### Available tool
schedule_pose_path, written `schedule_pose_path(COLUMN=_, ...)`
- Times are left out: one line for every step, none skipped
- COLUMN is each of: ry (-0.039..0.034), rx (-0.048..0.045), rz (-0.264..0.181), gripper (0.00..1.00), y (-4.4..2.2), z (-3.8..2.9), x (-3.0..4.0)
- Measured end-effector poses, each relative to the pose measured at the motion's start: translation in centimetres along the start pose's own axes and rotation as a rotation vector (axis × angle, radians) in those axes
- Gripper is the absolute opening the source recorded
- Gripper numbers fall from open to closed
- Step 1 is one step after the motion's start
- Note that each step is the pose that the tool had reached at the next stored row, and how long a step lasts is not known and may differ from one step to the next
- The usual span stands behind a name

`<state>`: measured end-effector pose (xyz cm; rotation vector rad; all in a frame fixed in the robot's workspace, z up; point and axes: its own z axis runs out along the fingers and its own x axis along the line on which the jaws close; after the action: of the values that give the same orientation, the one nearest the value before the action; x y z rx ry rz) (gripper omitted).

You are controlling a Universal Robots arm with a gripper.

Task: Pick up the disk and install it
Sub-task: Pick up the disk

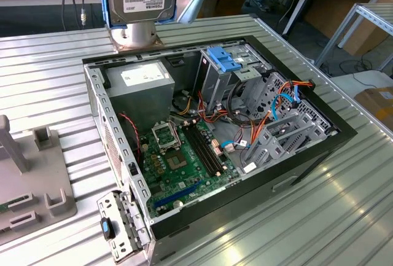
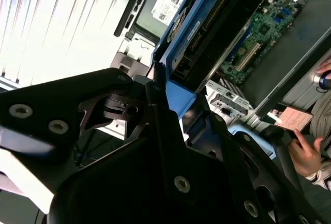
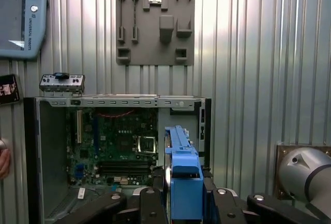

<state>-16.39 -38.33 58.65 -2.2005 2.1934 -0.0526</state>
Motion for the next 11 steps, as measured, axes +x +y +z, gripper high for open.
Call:
schedule_pose_path(ry=0.0001, rx=-0.0001, rz=0.000, gripper=0.37, y=-0.48, z=0.02, x=0.00)
schedule_pose_path(ry=0.0001, rx=-0.0001, rz=0.000, gripper=0.37, y=-0.94, z=0.04, x=0.00)
schedule_pose_path(ry=0.0001, rx=-0.0001, rz=0.000, gripper=0.37, y=-1.25, z=0.05, x=0.00)
schedule_pose_path(ry=0.0001, rx=0.0000, rz=0.000, gripper=0.37, y=-1.78, z=0.08, x=0.00)
schedule_pose_path(ry=0.0000, rx=0.0000, rz=0.000, gripper=0.37, y=-2.49, z=0.12, x=0.00)
schedule_pose_path(ry=0.0001, rx=-0.0001, rz=0.000, gripper=0.37, y=-2.89, z=0.14, x=0.01)
schedule_pose_path(ry=0.0000, rx=0.0000, rz=0.000, gripper=0.37, y=-3.15, z=0.15, x=0.01)
schedule_pose_path(ry=0.0001, rx=-0.0001, rz=0.000, gripper=0.37, y=-3.45, z=0.16, x=0.01)
schedule_pose_path(ry=0.0001, rx=-0.0001, rz=0.000, gripper=0.37, y=-3.79, z=0.18, x=0.01)
schedule_pose_path(ry=0.0000, rx=0.0000, rz=0.000, gripper=0.37, y=-4.22, z=0.20, x=0.01)
schedule_pose_path(ry=0.0000, rx=0.0000, rz=0.000, gripper=0.37, y=-4.67, z=0.23, x=0.02)
